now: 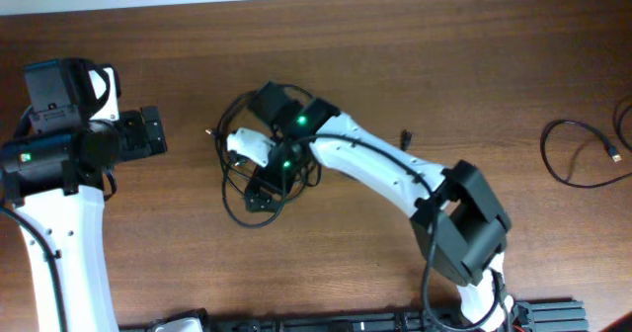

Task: Untangle cables

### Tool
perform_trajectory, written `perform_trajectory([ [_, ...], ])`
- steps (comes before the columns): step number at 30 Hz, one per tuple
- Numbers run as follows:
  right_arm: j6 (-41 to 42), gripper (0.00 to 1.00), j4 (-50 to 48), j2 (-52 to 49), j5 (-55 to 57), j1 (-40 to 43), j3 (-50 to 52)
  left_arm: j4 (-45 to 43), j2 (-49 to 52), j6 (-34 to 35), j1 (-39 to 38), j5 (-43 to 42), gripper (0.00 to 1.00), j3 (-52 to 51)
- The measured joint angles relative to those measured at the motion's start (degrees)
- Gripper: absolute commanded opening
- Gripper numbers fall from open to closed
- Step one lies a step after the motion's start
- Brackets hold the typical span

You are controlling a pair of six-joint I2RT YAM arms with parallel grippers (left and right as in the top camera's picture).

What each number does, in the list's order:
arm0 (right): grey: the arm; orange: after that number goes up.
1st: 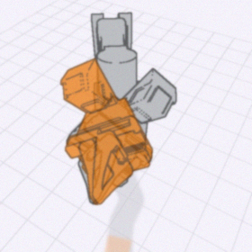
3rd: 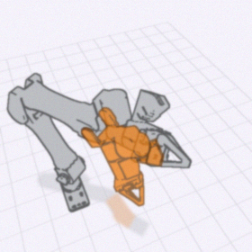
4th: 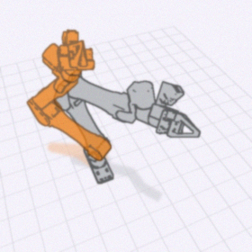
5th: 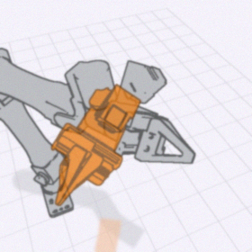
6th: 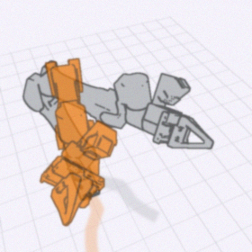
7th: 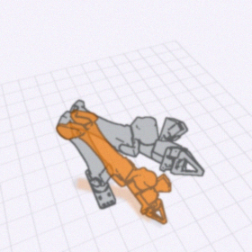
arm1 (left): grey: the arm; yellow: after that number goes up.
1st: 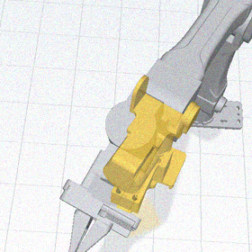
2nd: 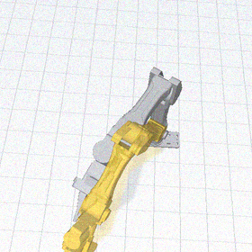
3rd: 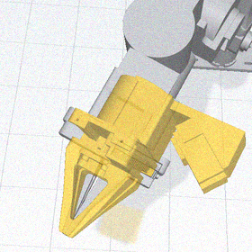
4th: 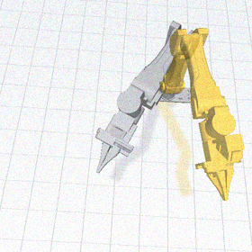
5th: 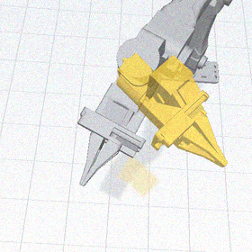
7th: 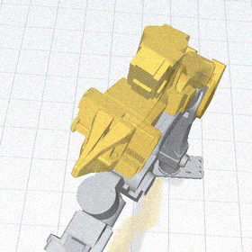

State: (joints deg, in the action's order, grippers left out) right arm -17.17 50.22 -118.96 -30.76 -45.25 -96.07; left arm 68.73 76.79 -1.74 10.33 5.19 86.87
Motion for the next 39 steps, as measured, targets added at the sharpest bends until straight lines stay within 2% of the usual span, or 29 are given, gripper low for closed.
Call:
perform_trajectory([
  [2, 0.00, 0.94, -0.59, -0.92, 0.00, -1.20, 0.00, 0.13, 0.00, 0.00, 0.00, 0.00, 0.99, 0.00],
  [12, 0.00, 0.92, -3.80, -6.51, 0.00, -2.29, 0.00, 0.15, 0.00, 0.00, 0.00, 0.00, 0.99, 0.00],
  [19, 0.02, 0.79, -5.51, -9.49, 0.00, -4.55, 0.00, 0.22, 0.00, 0.00, 0.00, 0.00, 0.99, 0.00],
  [20, -0.15, 0.74, -5.51, -10.49, -0.07, -5.14, 0.00, 0.24, 0.00, 0.00, 0.00, 0.00, 0.99, 0.00],
  [22, -0.33, 0.36, -5.73, -10.64, -0.28, -5.92, -0.09, 0.31, 0.00, 0.00, 0.00, 0.00, 0.99, 0.00],
  [23, -0.28, 0.20, -5.88, -10.75, -0.22, -6.25, -0.09, 0.28, 0.00, 0.02, 0.00, 0.00, 0.99, 0.00],
  [25, -0.42, 0.04, -6.40, -11.45, -0.20, -6.78, -0.09, 0.28, 0.00, 0.00, 0.00, 0.00, 0.99, 0.00],
  [35, -0.17, 0.04, -4.92, -12.46, 2.58, -6.71, -0.70, 0.28, 0.00, 0.00, 0.00, 0.00, 0.99, 0.00],
  [37, 0.13, 0.04, -0.87, -12.39, 4.63, -5.99, -1.64, 0.26, 0.00, 0.00, 0.00, 0.00, 0.99, 0.00],
  [39, 0.26, 0.04, 8.13, -12.37, 6.91, -3.37, -3.87, 0.31, 0.00, 0.00, 0.00, 0.00, 0.99, 0.00],
])
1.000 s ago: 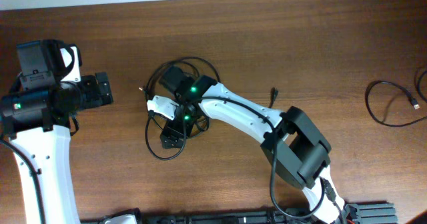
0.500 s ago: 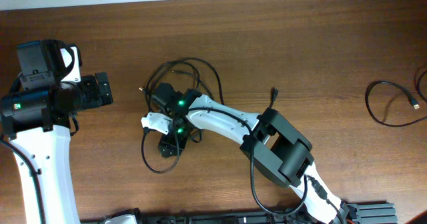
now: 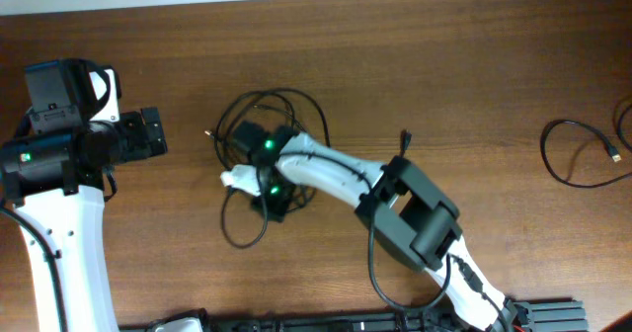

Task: Untangle cables

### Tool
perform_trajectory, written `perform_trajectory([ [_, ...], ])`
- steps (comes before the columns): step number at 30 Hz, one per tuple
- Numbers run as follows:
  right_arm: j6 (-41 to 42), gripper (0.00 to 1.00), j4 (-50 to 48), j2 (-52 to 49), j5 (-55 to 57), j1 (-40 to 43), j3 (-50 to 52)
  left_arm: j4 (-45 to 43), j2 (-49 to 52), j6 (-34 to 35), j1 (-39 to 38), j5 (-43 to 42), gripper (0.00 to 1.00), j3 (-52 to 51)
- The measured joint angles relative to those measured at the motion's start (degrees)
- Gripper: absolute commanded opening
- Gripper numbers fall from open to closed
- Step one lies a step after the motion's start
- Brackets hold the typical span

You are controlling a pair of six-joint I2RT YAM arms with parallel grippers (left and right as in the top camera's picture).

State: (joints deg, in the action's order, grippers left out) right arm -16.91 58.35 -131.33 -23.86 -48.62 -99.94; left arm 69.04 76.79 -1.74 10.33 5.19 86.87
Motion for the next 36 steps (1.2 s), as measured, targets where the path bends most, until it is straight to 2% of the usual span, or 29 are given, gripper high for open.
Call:
perform_trajectory([
  [5, 0.09, 0.04, 20.65, 0.28, 2.49, 9.05, -14.27, 0.04, 0.00, 0.00, 0.00, -0.02, 0.99, 0.00],
  [8, 0.04, 0.04, 31.23, 0.68, 3.08, 14.88, -30.73, -0.02, 0.00, 0.00, 0.00, 0.00, 0.99, 0.00],
  [9, 0.04, 0.04, 33.44, 1.49, 3.15, 17.49, -38.80, 0.02, 0.00, 0.00, 0.00, 0.00, 0.99, 0.00],
  [15, 0.09, 0.04, 34.62, 2.10, 3.50, 22.40, -62.40, 0.00, 0.00, 0.00, 0.00, 0.00, 0.99, 0.00],
  [18, 1.25, 0.04, 30.99, 2.21, 6.32, 24.55, -72.22, 0.02, 0.00, 0.00, 0.00, 0.00, 0.99, 0.00],
  [21, 3.82, 0.04, 25.92, 2.51, 13.66, 27.45, -77.85, 0.02, 0.00, 0.00, 0.00, 0.00, 0.99, 0.00],
  [24, 6.93, 0.04, 16.94, 2.54, 22.99, 32.09, -79.28, 0.00, 0.00, 0.00, 0.00, 0.00, 0.99, 0.00],
  [28, 12.61, 0.04, 7.78, 2.54, 28.83, 38.77, -79.25, -0.04, 0.00, 0.00, 0.00, 0.00, 0.99, 0.00],
  [31, 18.43, 0.04, -1.66, 2.54, 30.77, 45.27, -79.25, -0.04, 0.00, 0.00, 0.00, 0.00, 0.99, 0.00],
  [36, 21.59, 0.04, -18.08, 2.54, 31.87, 53.33, -79.21, -0.02, 0.00, 0.00, 0.00, 0.00, 0.99, 0.00],
])
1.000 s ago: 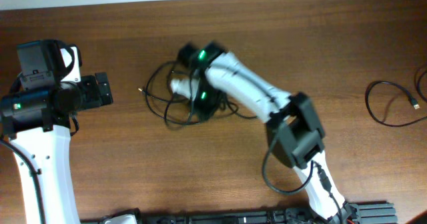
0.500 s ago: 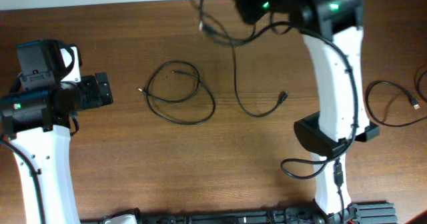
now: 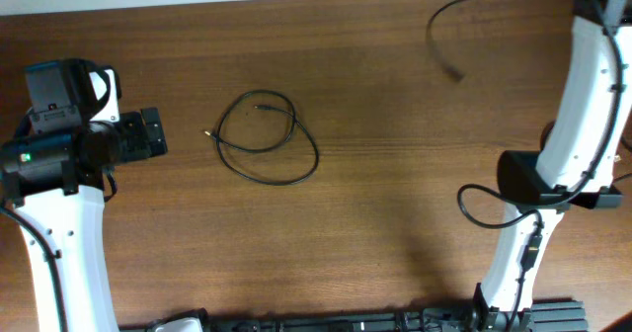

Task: Untangle cables

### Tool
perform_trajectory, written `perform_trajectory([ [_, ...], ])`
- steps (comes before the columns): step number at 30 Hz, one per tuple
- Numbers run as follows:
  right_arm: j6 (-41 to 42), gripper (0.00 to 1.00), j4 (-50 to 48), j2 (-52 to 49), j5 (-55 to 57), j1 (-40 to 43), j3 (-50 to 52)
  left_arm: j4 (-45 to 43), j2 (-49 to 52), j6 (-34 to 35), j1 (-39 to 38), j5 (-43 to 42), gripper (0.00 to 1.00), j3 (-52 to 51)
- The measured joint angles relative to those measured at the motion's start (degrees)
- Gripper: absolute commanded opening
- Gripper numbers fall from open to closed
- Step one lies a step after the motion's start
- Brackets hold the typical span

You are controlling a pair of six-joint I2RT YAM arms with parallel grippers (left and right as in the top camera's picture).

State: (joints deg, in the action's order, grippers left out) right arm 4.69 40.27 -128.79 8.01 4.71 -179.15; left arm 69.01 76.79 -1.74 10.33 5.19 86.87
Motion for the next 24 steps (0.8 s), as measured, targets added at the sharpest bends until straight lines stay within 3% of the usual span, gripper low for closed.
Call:
perform_trajectory([
  [6, 0.76, 0.04, -4.87, 0.02, 3.45, 7.85, 1.84, 0.02, 0.02, 0.00, 0.00, 0.00, 0.99, 0.00],
  [11, 0.48, 0.04, -3.13, 0.22, 4.94, 13.73, 13.42, 0.02, 0.02, 0.02, 0.00, 0.00, 0.99, 0.00],
  [24, 0.26, 0.04, 4.98, 0.11, 10.78, 17.38, 39.95, 0.04, 0.04, 0.00, 0.00, 0.00, 0.99, 0.00],
])
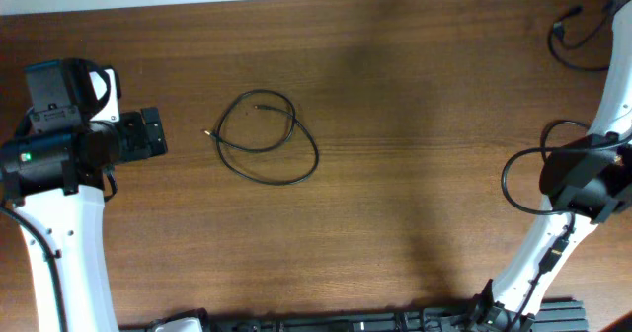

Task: Untangle cables

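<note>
One thin black cable [317,158] lies alone in a loose loop on the brown table [395,95], left of the middle. A second black cable [563,22] hangs in the air at the far right corner, blurred, below my right gripper. That gripper is cut off by the frame's corner and appears shut on the cable. My left gripper [151,134] stands at the left, a hand's width from the loop, open and holding nothing.
Another black cable [565,126] lies at the right edge, partly hidden under the right arm [583,179]. The right arm's own lead loops beside its elbow. A black rail runs along the front edge.
The right arm has swung further right, and the lifted cable has gone from hanging over the far middle to the far right corner. The loop and the left arm have not moved.
First the right gripper was down in a tangle of two cables left of the middle, and it was still there at the second moment. Then it was raised at the far right with one cable, a single loop left lying. Now that cable hangs in the far right corner.
</note>
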### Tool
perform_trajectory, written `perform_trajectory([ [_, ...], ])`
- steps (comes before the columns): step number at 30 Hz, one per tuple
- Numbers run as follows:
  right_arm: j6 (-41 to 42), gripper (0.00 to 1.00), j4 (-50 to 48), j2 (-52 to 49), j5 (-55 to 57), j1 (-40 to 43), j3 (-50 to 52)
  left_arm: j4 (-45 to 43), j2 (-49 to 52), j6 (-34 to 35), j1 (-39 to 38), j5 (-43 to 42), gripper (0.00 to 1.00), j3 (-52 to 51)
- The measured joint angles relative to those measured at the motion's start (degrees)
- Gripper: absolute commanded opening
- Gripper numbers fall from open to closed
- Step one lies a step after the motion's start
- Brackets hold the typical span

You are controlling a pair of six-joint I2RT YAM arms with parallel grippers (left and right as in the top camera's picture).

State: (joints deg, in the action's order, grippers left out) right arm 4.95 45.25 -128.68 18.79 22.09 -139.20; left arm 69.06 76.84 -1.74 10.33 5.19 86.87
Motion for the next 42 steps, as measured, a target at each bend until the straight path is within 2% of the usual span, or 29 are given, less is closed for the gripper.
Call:
perform_trajectory([
  [4, 2.32, 0.05, 0.70, 0.00, 0.76, 1.46, 6.08, -0.02, 0.00, 0.00, 0.00, 0.00, 0.99, 0.00],
  [7, 3.54, 0.15, 1.14, 0.00, 0.92, 1.88, 11.61, -0.02, 0.00, 0.00, 0.00, 0.00, 0.99, 0.00],
  [9, 4.04, 0.37, 1.27, 0.00, 0.94, 1.97, 13.94, -0.02, 0.00, 0.00, 0.00, 0.00, 0.99, 0.00],
  [10, 5.01, 0.55, 1.36, 0.00, 0.92, 2.05, 15.43, -0.02, 0.00, 0.00, 0.00, 0.00, 0.99, 0.00],
  [11, 5.62, 0.78, 1.46, 0.00, 0.94, 2.12, 16.50, -0.02, 0.00, 0.00, 0.00, 0.00, 0.99, 0.00],
  [13, 6.45, 0.94, 1.60, 0.00, 0.94, 2.23, 18.53, -0.02, 0.00, 0.00, 0.00, 0.00, 0.99, 0.00],
  [14, 6.49, 0.96, 1.75, 0.00, 0.92, 2.27, 19.02, -0.02, 0.00, 0.00, 0.00, 0.00, 0.99, 0.00],
  [20, 6.99, 0.98, 4.57, 0.00, -1.01, 2.27, 19.47, -0.02, 0.00, 0.00, 0.00, 0.00, 0.99, 0.00],
  [28, 7.08, 0.98, 11.06, 0.52, -10.56, 2.27, 18.64, 0.00, 0.00, 0.00, 0.00, 0.00, 0.99, 0.00],
  [35, 7.08, 0.98, 11.58, 10.54, -14.36, 1.81, 18.03, -0.04, 0.00, 0.00, 0.00, 0.00, 0.99, 0.00],
  [38, 7.08, 0.98, 12.02, 15.61, -21.29, 0.17, 16.81, -0.02, 0.00, 0.00, 0.00, 0.00, 0.99, 0.00],
  [42, 7.06, 0.99, 16.33, 15.98, -29.46, -4.83, 16.52, 0.00, 0.00, 0.00, 0.00, 0.00, 0.99, 0.00],
])
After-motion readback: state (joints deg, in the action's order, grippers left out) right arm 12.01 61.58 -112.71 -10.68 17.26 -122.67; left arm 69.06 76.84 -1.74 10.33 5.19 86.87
